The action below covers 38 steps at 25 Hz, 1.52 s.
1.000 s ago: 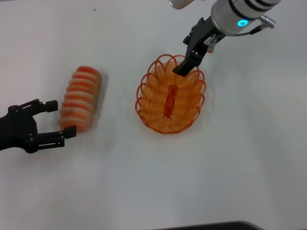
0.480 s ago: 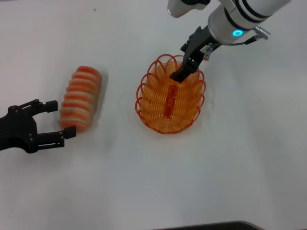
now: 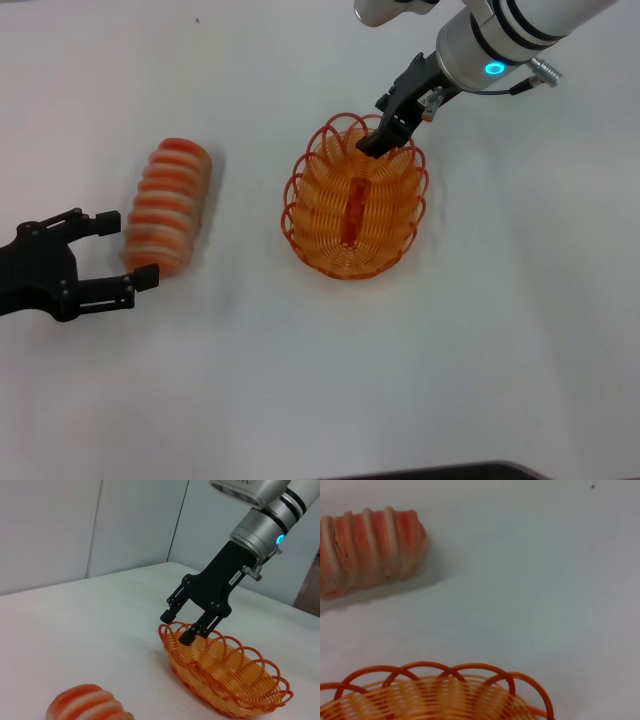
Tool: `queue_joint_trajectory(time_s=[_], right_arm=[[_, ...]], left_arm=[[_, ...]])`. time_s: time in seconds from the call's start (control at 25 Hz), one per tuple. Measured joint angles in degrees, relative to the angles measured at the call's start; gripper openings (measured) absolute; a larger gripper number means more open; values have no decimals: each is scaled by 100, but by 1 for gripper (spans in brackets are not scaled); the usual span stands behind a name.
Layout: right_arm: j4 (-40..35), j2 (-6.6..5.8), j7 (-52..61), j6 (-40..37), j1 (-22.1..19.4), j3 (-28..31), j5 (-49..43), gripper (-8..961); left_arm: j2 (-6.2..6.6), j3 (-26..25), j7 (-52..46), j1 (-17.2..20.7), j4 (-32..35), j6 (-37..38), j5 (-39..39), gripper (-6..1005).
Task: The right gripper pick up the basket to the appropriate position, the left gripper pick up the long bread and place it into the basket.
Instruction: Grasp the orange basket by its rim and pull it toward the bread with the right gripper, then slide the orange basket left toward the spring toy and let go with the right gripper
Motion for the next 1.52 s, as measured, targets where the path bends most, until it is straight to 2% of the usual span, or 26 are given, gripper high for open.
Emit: queue_joint_trajectory(time_s=[0.24, 0.68, 0.88, 1.12, 1.32, 1.52], right_arm=[[122, 0, -9, 16, 25, -5, -5, 731], [146, -1, -11, 27, 14, 12, 6, 244], [150, -5, -11, 22, 6, 154, 5, 153], [150, -30, -6, -270, -2, 700, 72, 130], [149, -61, 151, -826, 0, 1647, 77, 118], [223, -146, 447, -1430, -8, 2736, 87, 103]], left_arm=[[0, 0, 0, -12, 10, 22, 2, 925], [0, 0, 0, -38, 19, 46, 1, 924], [0, 0, 0, -50, 20, 47, 1, 924], [0, 0, 0, -53, 28, 47, -1, 923], [0, 0, 0, -53, 28, 45, -14, 923], [0, 0, 23, -53, 28, 17, -14, 922]])
